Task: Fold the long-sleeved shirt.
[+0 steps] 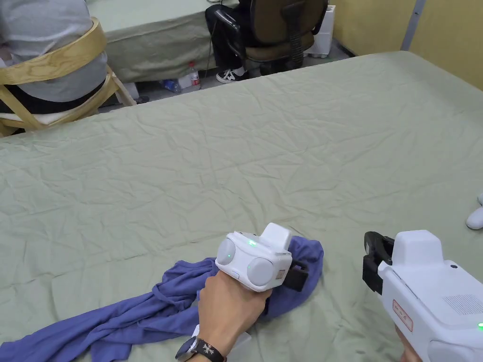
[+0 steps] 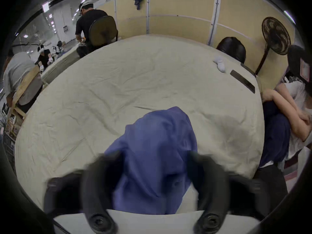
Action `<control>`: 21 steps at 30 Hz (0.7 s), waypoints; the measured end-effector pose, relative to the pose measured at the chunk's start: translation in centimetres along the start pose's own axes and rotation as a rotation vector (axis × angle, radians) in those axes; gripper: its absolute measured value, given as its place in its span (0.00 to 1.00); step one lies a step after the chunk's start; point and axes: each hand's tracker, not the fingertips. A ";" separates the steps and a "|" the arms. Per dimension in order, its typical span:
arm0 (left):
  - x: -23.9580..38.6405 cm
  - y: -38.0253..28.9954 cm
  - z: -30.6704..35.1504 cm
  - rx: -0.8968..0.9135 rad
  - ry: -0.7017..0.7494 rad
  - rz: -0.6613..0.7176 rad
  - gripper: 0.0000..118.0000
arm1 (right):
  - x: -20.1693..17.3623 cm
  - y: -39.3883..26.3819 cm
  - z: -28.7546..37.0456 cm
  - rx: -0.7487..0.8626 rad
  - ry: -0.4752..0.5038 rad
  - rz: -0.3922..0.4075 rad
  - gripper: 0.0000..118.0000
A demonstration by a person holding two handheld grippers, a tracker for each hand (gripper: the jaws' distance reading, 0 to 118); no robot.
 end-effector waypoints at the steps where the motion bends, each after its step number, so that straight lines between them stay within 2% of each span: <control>1: -0.7 -0.1 0.0 0.007 -0.013 0.021 0.91 | -0.2 0.0 0.0 0.000 0.001 0.003 0.02; 3: -1.2 -0.4 1.7 0.103 -0.038 0.058 0.90 | -0.7 0.3 0.2 0.001 0.007 0.011 0.01; 7: -2.3 -1.3 6.6 0.254 0.007 0.121 0.90 | -1.9 1.1 0.9 0.018 0.020 0.030 0.01; 13: -6.0 -5.1 16.3 0.425 0.189 0.259 0.89 | -5.1 2.8 2.6 0.071 0.054 0.087 0.02; 15: -7.1 -7.3 19.9 0.469 0.243 0.308 0.86 | -6.4 3.3 3.3 0.091 0.076 0.098 0.02; 17: -7.9 -9.5 22.8 0.505 0.326 0.352 0.77 | -7.7 3.8 3.9 0.108 0.089 0.105 0.02; 18: -8.3 -10.9 24.3 0.519 0.369 0.376 0.69 | -8.3 4.0 4.2 0.117 0.100 0.109 0.02; 20: -9.0 -13.3 26.7 0.527 0.418 0.405 0.49 | -9.5 4.3 4.6 0.133 0.118 0.114 0.02; 21: -9.5 -14.6 27.7 0.535 0.434 0.426 0.34 | -10.1 4.5 4.9 0.139 0.132 0.117 0.02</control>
